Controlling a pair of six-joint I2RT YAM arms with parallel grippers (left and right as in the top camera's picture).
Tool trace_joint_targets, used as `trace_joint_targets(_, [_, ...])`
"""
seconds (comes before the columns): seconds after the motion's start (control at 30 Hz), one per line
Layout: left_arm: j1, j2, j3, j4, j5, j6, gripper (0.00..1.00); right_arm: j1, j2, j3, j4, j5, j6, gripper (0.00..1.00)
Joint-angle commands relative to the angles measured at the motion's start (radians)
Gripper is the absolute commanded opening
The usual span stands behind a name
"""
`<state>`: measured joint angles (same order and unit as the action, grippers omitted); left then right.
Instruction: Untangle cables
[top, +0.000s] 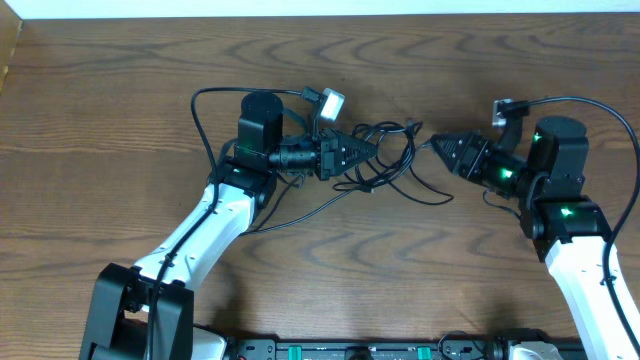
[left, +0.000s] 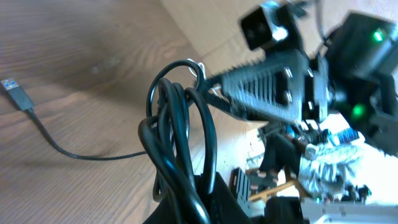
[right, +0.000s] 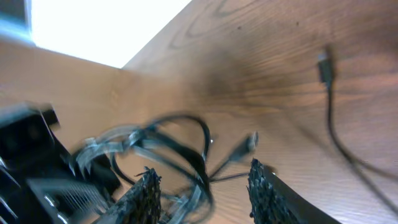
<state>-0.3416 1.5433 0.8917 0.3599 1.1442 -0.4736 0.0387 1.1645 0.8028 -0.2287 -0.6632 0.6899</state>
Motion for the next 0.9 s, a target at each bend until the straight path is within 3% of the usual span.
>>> trace_joint_targets(0.0, [0.002,-0.002,0.007,0.004,0.076,0.100,0.08,0.005,0.001,0.001,0.050,-0.053,0.293,0.43])
trace_joint_targets(0.23, [0.002,-0.002,0.007,0.004,0.076,0.204,0.07,0.025,0.001,0.001,0.131,-0.119,0.482,0.45])
trace_joint_targets(0.5, [-0.021,-0.002,0.007,0.005,0.080,0.205,0.08,0.083,0.005,0.001,0.144,-0.023,0.512,0.43])
trace_joint_targets(0.63, [-0.057,-0.002,0.007,0.008,0.079,0.219,0.08,0.089,0.049,0.001,0.237,-0.024,0.524,0.41])
trace_joint_targets(0.67, [-0.061,-0.002,0.007,0.008,0.079,0.219,0.07,0.090,0.059,0.001,0.251,-0.026,0.530,0.35])
trace_joint_targets(0.7, [-0.064,-0.002,0.007,0.008,0.079,0.221,0.07,0.093,0.072,0.001,0.275,-0.032,0.533,0.22])
trace_joint_targets(0.73, [-0.064,-0.002,0.007,0.007,0.079,0.223,0.07,0.094,0.086,0.001,0.315,-0.035,0.512,0.01])
trace_joint_targets(0.87, [-0.061,-0.002,0.007,0.007,0.079,0.223,0.07,0.092,0.085,0.001,0.479,-0.005,0.238,0.01])
